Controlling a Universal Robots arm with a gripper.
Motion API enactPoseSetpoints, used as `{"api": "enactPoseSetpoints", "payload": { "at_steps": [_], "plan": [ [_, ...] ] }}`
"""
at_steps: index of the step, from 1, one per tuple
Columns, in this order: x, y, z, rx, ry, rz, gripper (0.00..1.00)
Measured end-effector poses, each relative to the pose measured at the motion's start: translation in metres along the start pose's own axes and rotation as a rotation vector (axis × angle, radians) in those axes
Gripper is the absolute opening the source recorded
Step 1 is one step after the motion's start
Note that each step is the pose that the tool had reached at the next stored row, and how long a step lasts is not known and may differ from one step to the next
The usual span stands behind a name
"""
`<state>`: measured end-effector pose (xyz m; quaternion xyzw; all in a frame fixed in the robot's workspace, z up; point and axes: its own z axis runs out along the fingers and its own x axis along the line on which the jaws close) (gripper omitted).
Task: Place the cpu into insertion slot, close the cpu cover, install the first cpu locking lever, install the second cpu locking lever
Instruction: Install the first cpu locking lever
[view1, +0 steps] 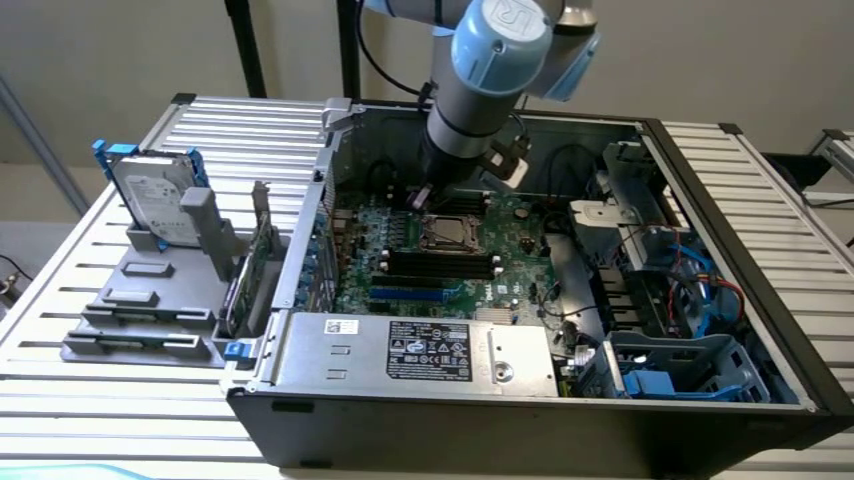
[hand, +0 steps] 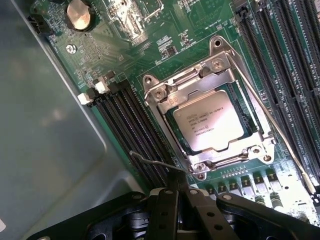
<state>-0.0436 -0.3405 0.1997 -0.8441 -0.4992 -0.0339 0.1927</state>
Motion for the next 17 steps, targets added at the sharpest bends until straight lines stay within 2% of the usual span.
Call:
{"api": "enactPoseSetpoints", "payload": {
  "at_steps": [3, 6, 8, 10, 17],
  "plan": [
    [0.0029, 0.0017, 0.0011, -0.0023, -0.0039, 0.001, 0.11],
    [0.0057, 0.0056, 0.0008, -0.0052, -0.0120, 0.002, 0.11],
    [0.0057, 0.0058, 0.0005, -0.0020, -0.0152, 0.004, 0.11],
    [0.0057, 0.0054, -0.0004, -0.0001, -0.0160, 0.005, 0.11],
    [0.0032, 0.0009, -0.0029, 0.0010, -0.0167, 0.004, 0.11]
  ]
}}
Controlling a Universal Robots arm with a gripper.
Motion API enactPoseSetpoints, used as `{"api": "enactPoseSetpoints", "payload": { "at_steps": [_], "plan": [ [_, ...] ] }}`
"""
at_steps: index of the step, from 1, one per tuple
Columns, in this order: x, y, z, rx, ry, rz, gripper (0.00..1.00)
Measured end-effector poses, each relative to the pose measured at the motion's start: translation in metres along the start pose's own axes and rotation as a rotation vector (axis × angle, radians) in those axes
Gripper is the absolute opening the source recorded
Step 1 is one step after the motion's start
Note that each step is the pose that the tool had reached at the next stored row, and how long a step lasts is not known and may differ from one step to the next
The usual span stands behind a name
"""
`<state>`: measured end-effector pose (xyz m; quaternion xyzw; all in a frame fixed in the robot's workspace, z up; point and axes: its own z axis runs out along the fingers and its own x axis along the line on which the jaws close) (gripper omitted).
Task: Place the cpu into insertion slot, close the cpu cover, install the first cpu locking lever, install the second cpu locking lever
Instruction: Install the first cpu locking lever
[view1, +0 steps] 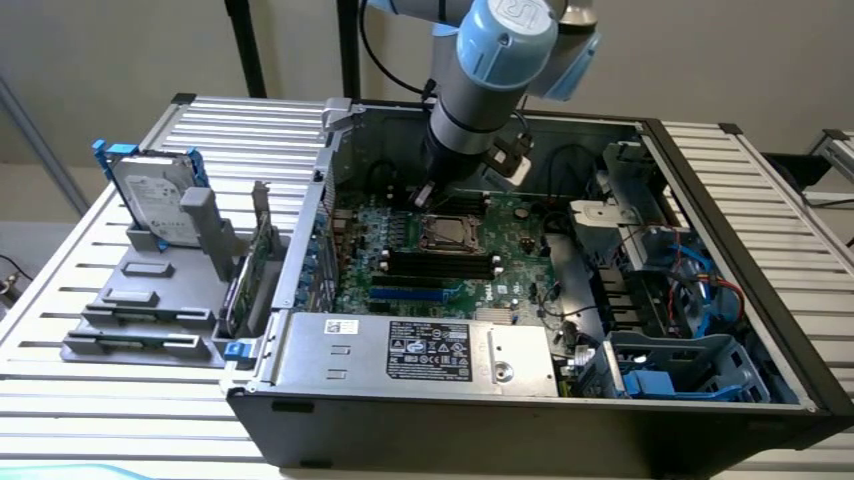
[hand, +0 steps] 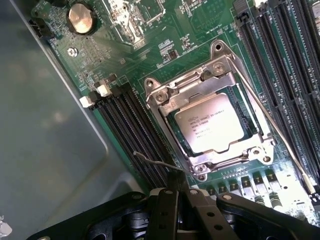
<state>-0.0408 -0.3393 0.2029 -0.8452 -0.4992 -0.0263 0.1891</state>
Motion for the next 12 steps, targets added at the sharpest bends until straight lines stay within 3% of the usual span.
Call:
{"api": "enactPoseSetpoints", "payload": {
  "at_steps": [12],
  "plan": [
    [0.0038, 0.0078, 0.0001, 0.0049, -0.0040, 0.002, 0.11]
  ]
}}
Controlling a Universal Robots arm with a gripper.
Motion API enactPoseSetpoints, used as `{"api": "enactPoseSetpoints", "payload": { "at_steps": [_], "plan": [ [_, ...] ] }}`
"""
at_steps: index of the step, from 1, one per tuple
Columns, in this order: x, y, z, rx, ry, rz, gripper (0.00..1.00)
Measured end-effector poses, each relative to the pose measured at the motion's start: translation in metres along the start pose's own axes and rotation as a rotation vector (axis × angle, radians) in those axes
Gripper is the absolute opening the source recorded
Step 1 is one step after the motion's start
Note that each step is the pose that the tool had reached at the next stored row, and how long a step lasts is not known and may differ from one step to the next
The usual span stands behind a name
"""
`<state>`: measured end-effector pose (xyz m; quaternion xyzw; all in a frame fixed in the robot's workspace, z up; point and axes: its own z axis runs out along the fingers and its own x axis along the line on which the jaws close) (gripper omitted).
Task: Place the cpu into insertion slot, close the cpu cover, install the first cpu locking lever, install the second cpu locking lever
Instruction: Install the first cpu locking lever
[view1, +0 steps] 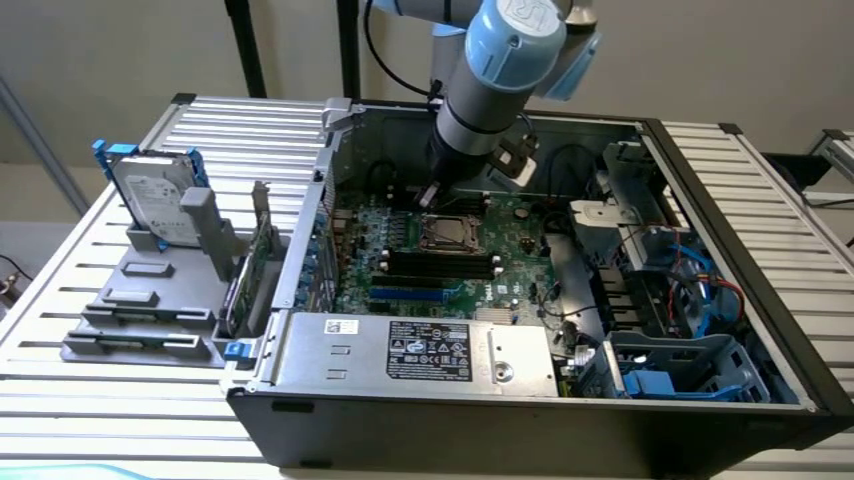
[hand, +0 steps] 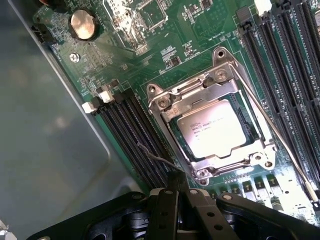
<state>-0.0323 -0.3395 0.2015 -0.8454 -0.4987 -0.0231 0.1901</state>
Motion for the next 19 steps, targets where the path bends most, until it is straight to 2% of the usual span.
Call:
{"api": "enactPoseSetpoints", "payload": {
  "at_steps": [5, 12, 19],
  "plan": [
    [0.0013, 0.0040, 0.0017, -0.0003, -0.0031, 0.001, 0.11],
    [0.0013, 0.0043, 0.0030, -0.0018, -0.0069, 0.002, 0.11],
    [0.0034, 0.0033, 0.0041, -0.0006, -0.0087, 0.002, 0.11]
  ]
}}
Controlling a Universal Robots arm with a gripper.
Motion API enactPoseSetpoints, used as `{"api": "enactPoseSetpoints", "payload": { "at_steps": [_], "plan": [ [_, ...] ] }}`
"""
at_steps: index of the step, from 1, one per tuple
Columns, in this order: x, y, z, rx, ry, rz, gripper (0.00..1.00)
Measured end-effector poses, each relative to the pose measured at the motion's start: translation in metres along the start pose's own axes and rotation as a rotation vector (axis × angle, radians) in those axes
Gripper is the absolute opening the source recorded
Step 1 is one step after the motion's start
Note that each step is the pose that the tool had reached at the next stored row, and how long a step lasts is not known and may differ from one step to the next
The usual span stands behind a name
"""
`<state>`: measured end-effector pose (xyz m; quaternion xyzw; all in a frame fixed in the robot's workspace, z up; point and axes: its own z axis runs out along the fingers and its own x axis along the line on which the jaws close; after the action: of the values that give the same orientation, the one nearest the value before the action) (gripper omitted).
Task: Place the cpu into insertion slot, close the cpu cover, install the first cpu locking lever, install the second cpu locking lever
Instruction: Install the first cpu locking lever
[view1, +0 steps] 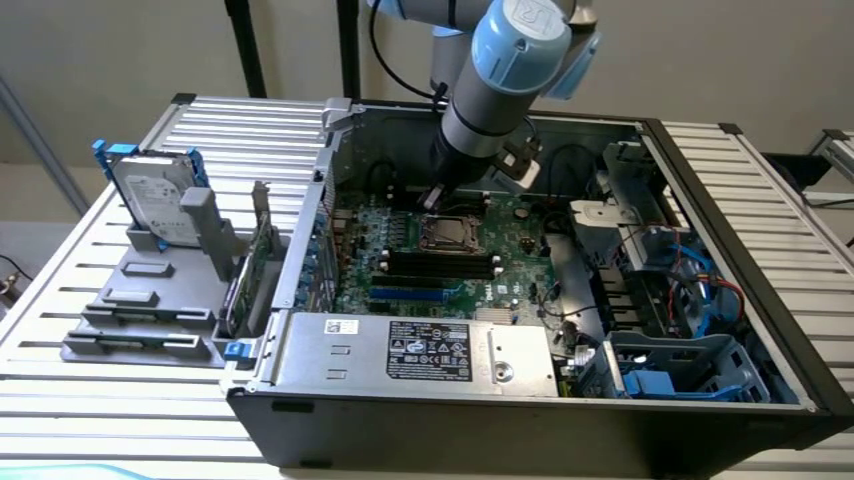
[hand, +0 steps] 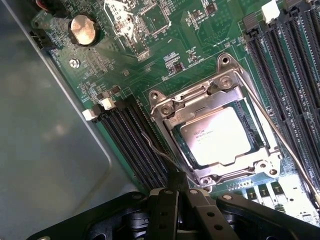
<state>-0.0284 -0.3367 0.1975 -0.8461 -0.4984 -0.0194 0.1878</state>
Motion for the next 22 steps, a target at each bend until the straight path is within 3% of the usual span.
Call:
{"api": "enactPoseSetpoints", "payload": {
  "at_steps": [11, 22],
  "plan": [
    [0.006, 0.0070, -0.0001, -0.0038, -0.0077, 0.002, 0.11],
    [0.008, 0.0124, -0.0004, -0.0138, -0.0248, 0.005, 0.11]
  ]
}}
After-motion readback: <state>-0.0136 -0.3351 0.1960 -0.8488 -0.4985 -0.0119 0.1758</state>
